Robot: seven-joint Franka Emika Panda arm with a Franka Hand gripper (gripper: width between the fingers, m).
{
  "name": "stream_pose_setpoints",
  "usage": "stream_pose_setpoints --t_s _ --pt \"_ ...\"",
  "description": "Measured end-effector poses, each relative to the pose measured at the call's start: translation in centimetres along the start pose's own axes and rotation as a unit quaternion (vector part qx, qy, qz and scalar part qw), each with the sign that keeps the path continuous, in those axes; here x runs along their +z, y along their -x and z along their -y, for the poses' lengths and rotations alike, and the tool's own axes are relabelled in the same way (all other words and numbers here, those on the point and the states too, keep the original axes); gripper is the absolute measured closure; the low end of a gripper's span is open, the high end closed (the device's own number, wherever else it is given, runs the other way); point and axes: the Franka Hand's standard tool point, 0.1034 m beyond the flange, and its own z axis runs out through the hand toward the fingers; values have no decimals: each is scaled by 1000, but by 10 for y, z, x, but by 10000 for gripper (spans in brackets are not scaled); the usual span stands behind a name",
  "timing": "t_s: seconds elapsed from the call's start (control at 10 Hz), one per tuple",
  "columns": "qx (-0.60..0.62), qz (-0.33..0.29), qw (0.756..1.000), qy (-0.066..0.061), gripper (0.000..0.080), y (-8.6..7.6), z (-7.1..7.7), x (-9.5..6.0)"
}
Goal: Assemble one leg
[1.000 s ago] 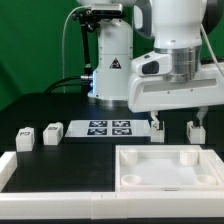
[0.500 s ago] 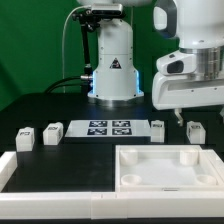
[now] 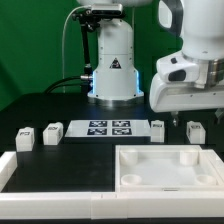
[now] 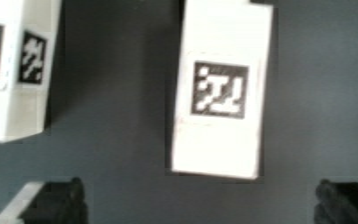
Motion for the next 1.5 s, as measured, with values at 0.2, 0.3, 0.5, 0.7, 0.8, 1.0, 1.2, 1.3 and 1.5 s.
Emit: stream_pose_setpoints --t_s 0.2,0.3,0.5,0.7,0.8,1.0,1.2,1.3,1.5 --pt "3 108 994 9 151 10 -5 8" --pt "4 151 988 11 151 9 -4 9" --pt "5 237 971 16 151 14 -4 14" --pt "6 258 966 18 151 12 0 17" --pt "5 257 966 21 151 15 4 16" --pt "1 258 966 24 151 17 10 18" --pt "-2 258 966 25 151 18 13 25" --pt "-1 256 967 24 151 17 12 30" --pt "1 252 967 24 151 19 11 37"
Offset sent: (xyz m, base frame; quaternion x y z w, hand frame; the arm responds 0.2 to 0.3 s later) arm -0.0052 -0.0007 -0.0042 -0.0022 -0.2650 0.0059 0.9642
